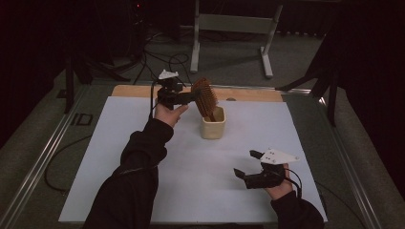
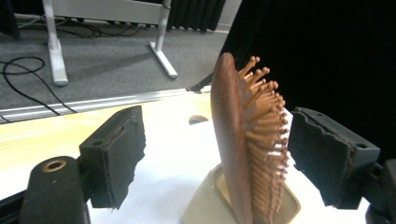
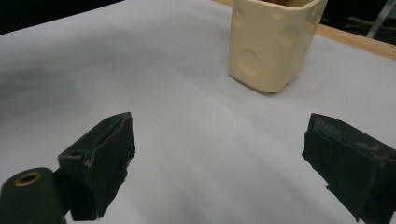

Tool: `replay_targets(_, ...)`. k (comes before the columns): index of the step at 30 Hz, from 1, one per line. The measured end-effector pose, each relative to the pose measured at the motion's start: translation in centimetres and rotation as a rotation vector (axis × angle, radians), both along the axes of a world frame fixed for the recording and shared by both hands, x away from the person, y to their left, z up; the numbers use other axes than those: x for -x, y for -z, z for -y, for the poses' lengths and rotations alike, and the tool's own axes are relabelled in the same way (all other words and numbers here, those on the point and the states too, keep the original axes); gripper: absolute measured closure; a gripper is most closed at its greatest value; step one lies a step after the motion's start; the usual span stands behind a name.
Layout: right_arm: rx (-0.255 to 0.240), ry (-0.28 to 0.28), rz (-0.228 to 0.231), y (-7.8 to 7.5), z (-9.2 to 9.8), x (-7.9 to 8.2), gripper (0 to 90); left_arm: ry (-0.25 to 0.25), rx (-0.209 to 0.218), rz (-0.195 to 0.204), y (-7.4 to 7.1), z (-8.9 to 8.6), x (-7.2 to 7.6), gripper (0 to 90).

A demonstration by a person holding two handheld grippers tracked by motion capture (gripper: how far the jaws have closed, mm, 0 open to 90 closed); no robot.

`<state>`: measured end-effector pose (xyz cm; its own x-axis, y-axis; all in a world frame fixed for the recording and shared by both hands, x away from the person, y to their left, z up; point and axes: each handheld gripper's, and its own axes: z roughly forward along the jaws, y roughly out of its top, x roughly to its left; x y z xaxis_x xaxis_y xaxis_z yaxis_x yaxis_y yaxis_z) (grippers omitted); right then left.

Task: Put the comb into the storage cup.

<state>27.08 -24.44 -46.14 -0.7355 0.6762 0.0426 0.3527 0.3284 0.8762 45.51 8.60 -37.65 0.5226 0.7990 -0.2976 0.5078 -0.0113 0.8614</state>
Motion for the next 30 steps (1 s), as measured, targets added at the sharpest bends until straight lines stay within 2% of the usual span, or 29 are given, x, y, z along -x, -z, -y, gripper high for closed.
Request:
replay_targets(3, 0.001, 0.001, -0.003, 0.0, -0.1, 0.0, 9.0, 0.014, 0.005, -0.015, 0.1, -0.8, 0.1, 14.4)
replay_targets(7, 0.002, -0.004, -0.009, 0.1, -0.1, 0.0, 8.7, 0.072, 0.032, -0.025, 0.4, -1.7, 0.4, 1.1)
replay_targets(9, 0.0, -0.003, -0.009, 0.1, -0.1, -0.1, 8.7, 0.077, 0.023, -0.016, 0.5, -2.0, 0.6, 0.8)
replay_targets(14, 0.0, -0.002, -0.015, 0.2, -0.2, -0.1, 8.6, 0.101, 0.02, -0.021, 0.8, -2.6, 0.9, 0.0)
replay_targets(18, 0.001, -0.005, -0.014, 0.3, -0.3, -0.1, 8.7, 0.133, 0.022, -0.027, 1.1, -2.9, 1.0, 0.0)
replay_targets(19, 0.003, -0.006, -0.015, 0.3, -0.3, -0.1, 8.7, 0.164, 0.013, -0.028, 1.3, -3.2, 1.2, 0.0)
replay_targets(21, 0.006, -0.004, -0.017, 0.3, -0.3, -0.1, 8.7, 0.181, 0.004, -0.025, 1.5, -3.3, 1.4, 0.0)
replay_targets(25, 0.006, -0.004, -0.02, 0.3, -0.3, -0.1, 8.7, 0.199, -0.028, -0.011, 1.7, -3.7, 1.9, 0.0)
replay_targets(30, 0.004, -0.008, -0.023, 0.4, -0.3, -0.1, 8.7, 0.203, -0.033, -0.011, 2.0, -4.3, 2.4, 0.0)
